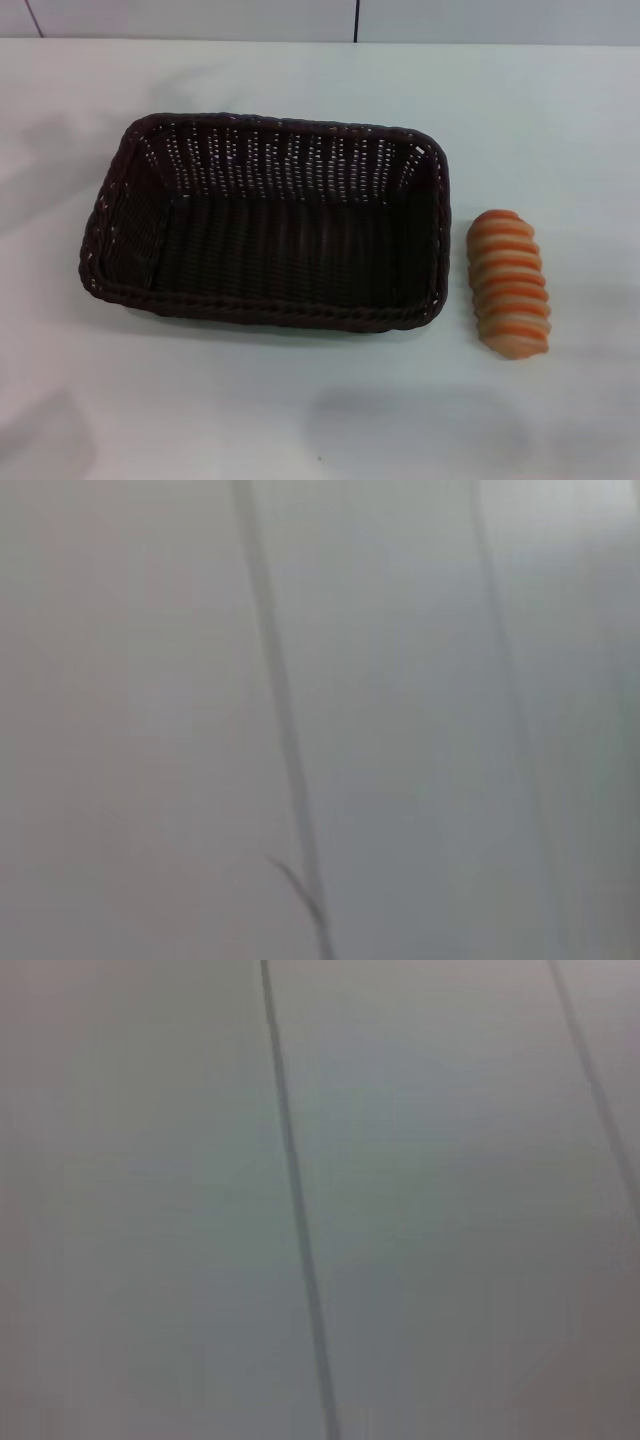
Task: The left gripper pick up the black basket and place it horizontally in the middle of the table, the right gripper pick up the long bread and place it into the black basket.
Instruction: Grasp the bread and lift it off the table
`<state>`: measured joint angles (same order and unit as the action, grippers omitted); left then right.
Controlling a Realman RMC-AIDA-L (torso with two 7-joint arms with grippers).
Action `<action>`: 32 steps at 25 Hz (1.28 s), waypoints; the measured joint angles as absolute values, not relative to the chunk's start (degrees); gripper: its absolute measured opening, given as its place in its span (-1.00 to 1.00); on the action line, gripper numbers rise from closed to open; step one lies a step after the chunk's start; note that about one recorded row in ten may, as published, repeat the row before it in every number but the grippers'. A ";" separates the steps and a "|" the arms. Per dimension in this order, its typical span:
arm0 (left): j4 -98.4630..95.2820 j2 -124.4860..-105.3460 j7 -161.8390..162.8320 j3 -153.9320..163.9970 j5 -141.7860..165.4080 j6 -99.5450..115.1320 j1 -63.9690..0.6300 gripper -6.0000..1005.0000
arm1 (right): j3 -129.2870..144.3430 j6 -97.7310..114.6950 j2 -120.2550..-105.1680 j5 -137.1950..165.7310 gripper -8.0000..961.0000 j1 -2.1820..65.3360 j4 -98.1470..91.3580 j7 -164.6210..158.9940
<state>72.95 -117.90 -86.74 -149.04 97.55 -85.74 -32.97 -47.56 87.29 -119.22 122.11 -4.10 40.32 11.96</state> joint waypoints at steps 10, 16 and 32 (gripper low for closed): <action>68.13 -117.65 -88.49 -149.13 86.35 -79.00 -21.28 0.35 | -35.42 80.56 -118.73 122.24 0.15 -4.58 47.34 13.35; 67.19 -117.04 -88.11 -150.25 86.27 -78.66 -19.92 0.35 | -32.55 75.54 -117.07 123.49 0.15 -5.65 52.79 20.02; 67.17 -116.57 -87.13 -149.82 86.16 -78.57 -20.37 0.35 | -39.82 39.49 -109.33 96.91 0.57 -12.26 87.67 53.91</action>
<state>67.17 -116.57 -87.13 -149.82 86.16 -78.57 -20.37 -39.81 39.49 -109.33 96.91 -12.26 87.67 53.91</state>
